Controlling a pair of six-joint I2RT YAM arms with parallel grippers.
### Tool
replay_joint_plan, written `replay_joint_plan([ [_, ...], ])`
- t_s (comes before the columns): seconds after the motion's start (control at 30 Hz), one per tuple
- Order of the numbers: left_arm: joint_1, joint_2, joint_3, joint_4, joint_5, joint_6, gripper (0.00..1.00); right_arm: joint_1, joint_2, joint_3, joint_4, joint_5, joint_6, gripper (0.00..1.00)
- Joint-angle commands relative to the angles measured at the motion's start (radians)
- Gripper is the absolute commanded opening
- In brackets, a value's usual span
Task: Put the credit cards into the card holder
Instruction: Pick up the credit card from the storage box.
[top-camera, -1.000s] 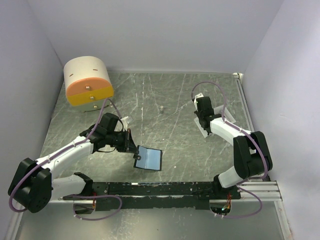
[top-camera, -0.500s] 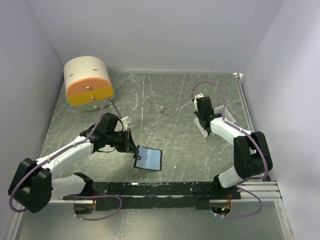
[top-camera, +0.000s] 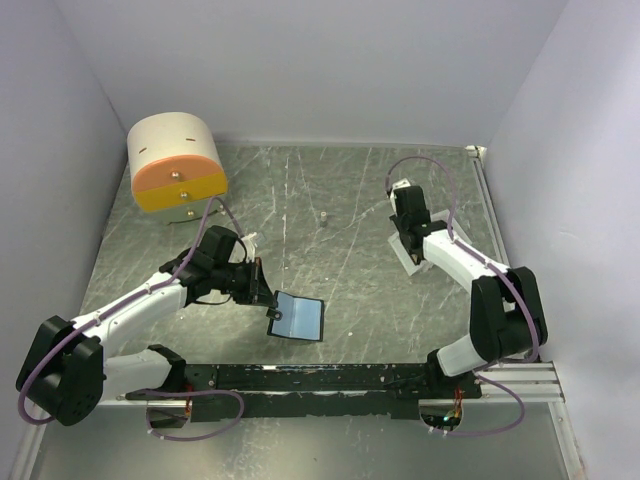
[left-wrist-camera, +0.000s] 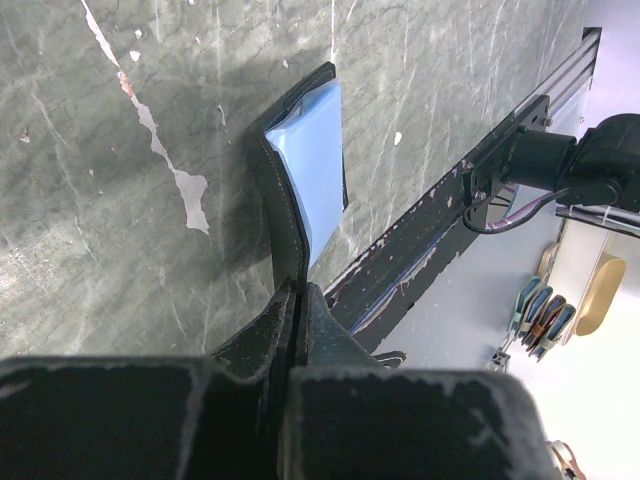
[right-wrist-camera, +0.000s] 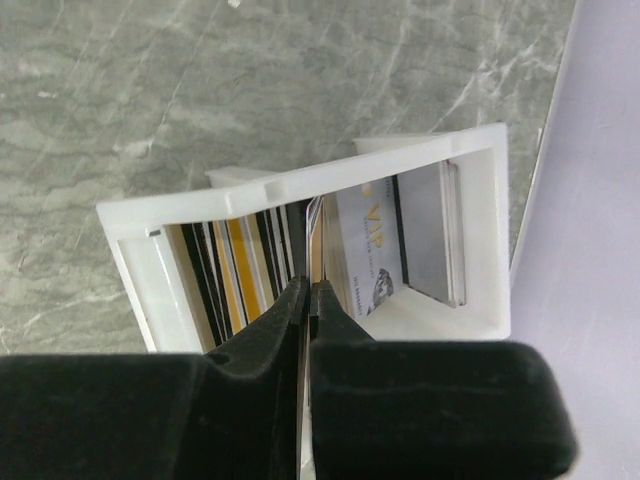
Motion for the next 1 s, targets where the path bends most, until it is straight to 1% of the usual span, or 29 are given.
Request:
replay_joint_plan([
  [0.0, 0.004, -0.002, -0.005, 0.036, 0.023, 0.001, 0.07, 0.003, 0.031, 0.068, -0.061, 0.055, 0.027, 0.01],
  [0.03, 0.004, 0.000, -0.005, 0.036, 0.022, 0.000, 0.07, 0.003, 0.036, 0.069, -0.071, 0.048, 0.024, 0.05],
  [0.07, 0.004, 0.002, -0.004, 0.035, 0.022, 0.001, 0.07, 0.003, 0.035, 0.064, -0.071, 0.040, 0.016, 0.04],
  [0.1, 0.003, 0.004, -0.003, 0.034, 0.023, 0.002, 0.07, 0.003, 0.030, 0.055, -0.056, 0.040, 0.013, 0.00],
  [0.23, 0.004, 0.001, -0.005, 0.035, 0.021, 0.000, 0.07, 0.003, -0.001, 0.022, -0.018, 0.024, 0.006, 0.00],
  [0.33, 0.003, 0.001, -0.005, 0.035, 0.021, -0.001, 0.07, 0.002, 0.018, 0.021, -0.020, 0.031, 0.010, 0.00],
  [0.37, 0.004, 0.002, -0.005, 0.034, 0.021, -0.001, 0.07, 0.003, 0.031, 0.024, -0.030, 0.029, 0.009, 0.06],
  [0.4, 0.004, 0.002, -0.005, 0.033, 0.020, 0.001, 0.07, 0.002, 0.043, 0.024, -0.035, 0.023, 0.005, 0.09],
  [0.43, 0.004, 0.001, -0.005, 0.032, 0.019, -0.001, 0.07, 0.002, 0.050, 0.017, -0.032, 0.016, -0.002, 0.00],
  [0.57, 0.004, -0.005, -0.006, 0.030, 0.018, -0.002, 0.07, 0.003, 0.053, -0.005, -0.013, -0.010, 0.006, 0.00],
  [0.8, 0.003, -0.004, -0.005, 0.031, 0.018, -0.001, 0.07, 0.002, 0.033, 0.012, -0.033, -0.044, 0.036, 0.00],
  [0.87, 0.003, -0.005, -0.006, 0.032, 0.016, -0.001, 0.07, 0.002, 0.030, 0.006, -0.034, -0.050, 0.037, 0.04],
  [0.93, 0.003, -0.006, -0.006, 0.033, 0.018, -0.001, 0.07, 0.002, 0.025, -0.003, -0.027, -0.054, 0.029, 0.00],
  [0.97, 0.003, -0.006, -0.006, 0.033, 0.018, -0.001, 0.07, 0.002, 0.021, -0.009, -0.026, -0.060, 0.028, 0.00],
])
